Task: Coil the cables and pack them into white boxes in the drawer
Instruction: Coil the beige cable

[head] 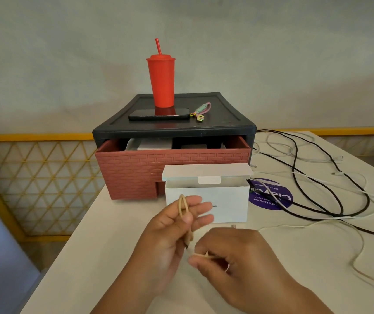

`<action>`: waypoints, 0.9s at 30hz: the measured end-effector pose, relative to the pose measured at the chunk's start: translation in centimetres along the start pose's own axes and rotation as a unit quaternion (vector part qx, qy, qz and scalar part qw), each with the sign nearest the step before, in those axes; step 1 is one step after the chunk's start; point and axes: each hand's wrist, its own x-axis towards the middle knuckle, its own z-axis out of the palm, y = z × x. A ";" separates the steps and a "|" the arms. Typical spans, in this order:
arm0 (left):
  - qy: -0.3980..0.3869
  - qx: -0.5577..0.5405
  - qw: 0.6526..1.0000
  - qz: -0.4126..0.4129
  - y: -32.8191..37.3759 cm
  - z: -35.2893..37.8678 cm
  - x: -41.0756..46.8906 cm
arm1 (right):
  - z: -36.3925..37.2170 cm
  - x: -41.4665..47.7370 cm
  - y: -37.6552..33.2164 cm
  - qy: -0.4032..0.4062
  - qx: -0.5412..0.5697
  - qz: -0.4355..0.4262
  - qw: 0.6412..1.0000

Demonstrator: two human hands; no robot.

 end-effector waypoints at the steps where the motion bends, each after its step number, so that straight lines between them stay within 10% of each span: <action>1: 0.026 -0.040 0.999 -0.003 0.2 0.1 0.1 | 0.2 -0.1 -0.2 -0.018 -0.014 -0.023 0.999; 16: -0.102 0.119 0.988 0.009 -0.4 0.0 -0.3 | -0.2 -0.1 0.7 0.102 0.012 0.013 0.995; 27: -0.115 -0.028 0.988 -0.096 0.1 0.0 -0.8 | -0.4 0.5 1.6 0.079 0.142 0.213 0.963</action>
